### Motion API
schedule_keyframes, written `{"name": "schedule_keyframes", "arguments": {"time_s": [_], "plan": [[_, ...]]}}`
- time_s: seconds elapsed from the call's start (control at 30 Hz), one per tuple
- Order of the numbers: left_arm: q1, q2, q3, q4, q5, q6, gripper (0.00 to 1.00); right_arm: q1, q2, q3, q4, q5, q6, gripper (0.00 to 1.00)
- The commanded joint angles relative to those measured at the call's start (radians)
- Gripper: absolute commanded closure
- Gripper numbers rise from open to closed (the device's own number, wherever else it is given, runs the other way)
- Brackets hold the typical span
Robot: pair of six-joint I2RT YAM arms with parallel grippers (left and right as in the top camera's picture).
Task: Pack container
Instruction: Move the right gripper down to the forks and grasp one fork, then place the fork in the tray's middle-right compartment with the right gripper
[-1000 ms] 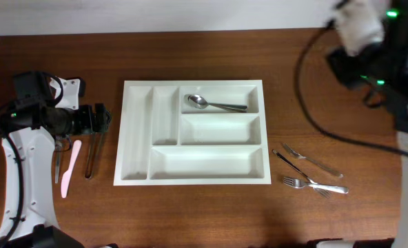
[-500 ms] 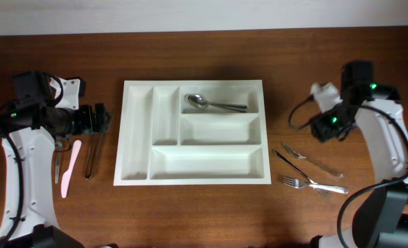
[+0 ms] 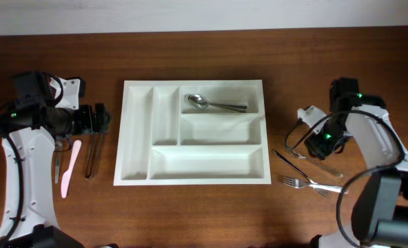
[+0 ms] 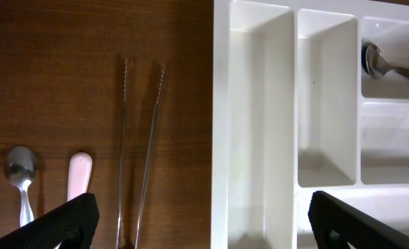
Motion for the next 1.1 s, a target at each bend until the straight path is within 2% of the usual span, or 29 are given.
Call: {"name": "schedule_keyframes", "arguments": {"time_s": [0.0, 0.23, 0.47, 0.63, 0.8, 1.07], "plan": [[0.005, -0.002, 0.018, -0.001, 0.018, 0.016, 0.01, 0.020, 0.038, -0.015, 0.001, -0.032, -0.024, 0.40], [0.005, -0.002, 0.018, -0.001, 0.018, 0.016, 0.01, 0.049, 0.104, -0.015, 0.008, -0.032, -0.023, 0.41], [0.005, -0.002, 0.018, -0.001, 0.018, 0.016, 0.01, 0.054, 0.174, -0.015, 0.057, -0.028, 0.019, 0.49], [0.005, -0.002, 0.018, -0.001, 0.018, 0.016, 0.01, 0.054, 0.198, -0.015, 0.064, -0.028, 0.026, 0.61], [0.005, -0.002, 0.018, -0.001, 0.018, 0.016, 0.01, 0.054, 0.201, -0.015, 0.095, -0.005, 0.072, 0.96], [0.005, -0.002, 0.018, -0.001, 0.018, 0.016, 0.01, 0.054, 0.199, 0.006, 0.148, 0.055, 0.135, 0.96]]}}
